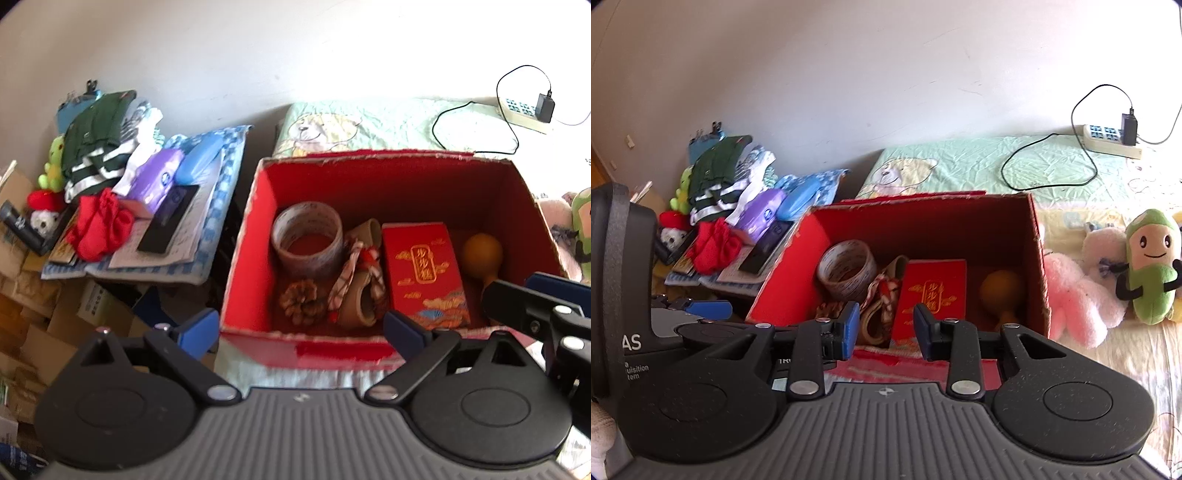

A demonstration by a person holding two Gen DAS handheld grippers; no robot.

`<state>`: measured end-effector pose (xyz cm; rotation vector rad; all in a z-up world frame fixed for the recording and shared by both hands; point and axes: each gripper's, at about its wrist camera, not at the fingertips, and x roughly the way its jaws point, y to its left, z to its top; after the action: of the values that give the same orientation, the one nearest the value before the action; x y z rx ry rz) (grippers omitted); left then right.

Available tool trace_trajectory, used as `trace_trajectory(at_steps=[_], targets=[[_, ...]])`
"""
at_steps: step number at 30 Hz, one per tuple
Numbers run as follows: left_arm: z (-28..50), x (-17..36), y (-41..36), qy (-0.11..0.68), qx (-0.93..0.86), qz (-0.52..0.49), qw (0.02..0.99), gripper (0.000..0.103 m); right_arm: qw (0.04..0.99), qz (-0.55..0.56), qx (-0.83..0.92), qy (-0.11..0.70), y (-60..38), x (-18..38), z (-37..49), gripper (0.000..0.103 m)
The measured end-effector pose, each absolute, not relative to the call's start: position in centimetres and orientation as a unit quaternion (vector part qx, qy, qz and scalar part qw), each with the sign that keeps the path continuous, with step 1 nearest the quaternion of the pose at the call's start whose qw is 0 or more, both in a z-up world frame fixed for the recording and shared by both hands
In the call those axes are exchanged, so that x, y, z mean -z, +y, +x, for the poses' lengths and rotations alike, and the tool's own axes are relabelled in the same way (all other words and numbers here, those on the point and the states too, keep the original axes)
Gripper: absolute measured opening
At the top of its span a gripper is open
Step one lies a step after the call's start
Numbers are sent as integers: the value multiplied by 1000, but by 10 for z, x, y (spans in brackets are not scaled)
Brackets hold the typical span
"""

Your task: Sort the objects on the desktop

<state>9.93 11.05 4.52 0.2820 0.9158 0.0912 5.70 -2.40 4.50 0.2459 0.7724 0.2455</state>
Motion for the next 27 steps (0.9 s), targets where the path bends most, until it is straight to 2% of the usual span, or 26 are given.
trace_trajectory(at_steps=[10,27], targets=[[132,-37,105,409,-18,138,902,97,920,125,-66,366,-29,-36,83,41],[173,-5,99,448,22,140,883,99,906,137,-26,400,-40,-9,123,41]])
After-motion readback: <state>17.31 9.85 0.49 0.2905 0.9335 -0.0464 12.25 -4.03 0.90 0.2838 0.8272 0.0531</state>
